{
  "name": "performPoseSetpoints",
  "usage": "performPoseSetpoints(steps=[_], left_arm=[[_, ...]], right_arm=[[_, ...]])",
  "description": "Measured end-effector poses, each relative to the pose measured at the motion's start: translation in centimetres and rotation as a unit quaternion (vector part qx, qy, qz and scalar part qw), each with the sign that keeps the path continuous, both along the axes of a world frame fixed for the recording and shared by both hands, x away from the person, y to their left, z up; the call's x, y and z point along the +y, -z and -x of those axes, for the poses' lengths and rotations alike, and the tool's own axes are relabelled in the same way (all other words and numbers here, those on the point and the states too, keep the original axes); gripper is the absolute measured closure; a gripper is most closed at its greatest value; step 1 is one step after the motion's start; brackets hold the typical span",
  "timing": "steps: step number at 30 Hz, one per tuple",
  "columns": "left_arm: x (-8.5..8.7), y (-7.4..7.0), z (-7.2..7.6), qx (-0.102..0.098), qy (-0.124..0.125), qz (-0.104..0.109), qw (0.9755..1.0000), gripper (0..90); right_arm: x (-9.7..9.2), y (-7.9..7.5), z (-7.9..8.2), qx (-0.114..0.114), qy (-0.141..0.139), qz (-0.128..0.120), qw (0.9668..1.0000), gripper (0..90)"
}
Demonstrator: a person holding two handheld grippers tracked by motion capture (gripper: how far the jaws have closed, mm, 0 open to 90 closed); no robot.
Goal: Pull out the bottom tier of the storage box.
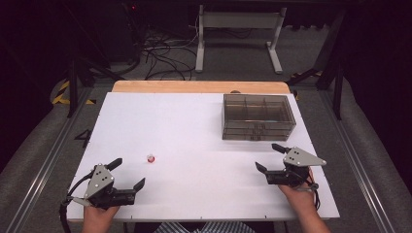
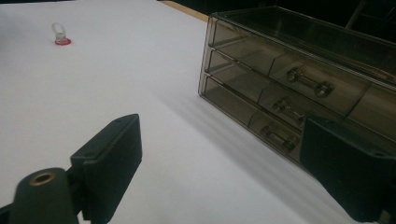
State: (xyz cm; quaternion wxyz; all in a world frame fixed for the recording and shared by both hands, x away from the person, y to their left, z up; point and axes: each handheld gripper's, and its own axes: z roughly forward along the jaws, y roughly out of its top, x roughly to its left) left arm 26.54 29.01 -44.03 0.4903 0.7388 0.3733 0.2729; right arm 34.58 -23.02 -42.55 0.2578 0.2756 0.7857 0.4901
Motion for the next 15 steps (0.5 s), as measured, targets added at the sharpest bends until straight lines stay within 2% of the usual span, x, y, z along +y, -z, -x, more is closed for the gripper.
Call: performPoseSetpoints(steps=[15], left_arm=[[0.0,0.0,0.0,0.001,0.004,0.000,1.0000,1.3]], right_arm=[[0.8,-0.1,-1.7,-0.006,-0.005,0.007,0.9999,14.4]])
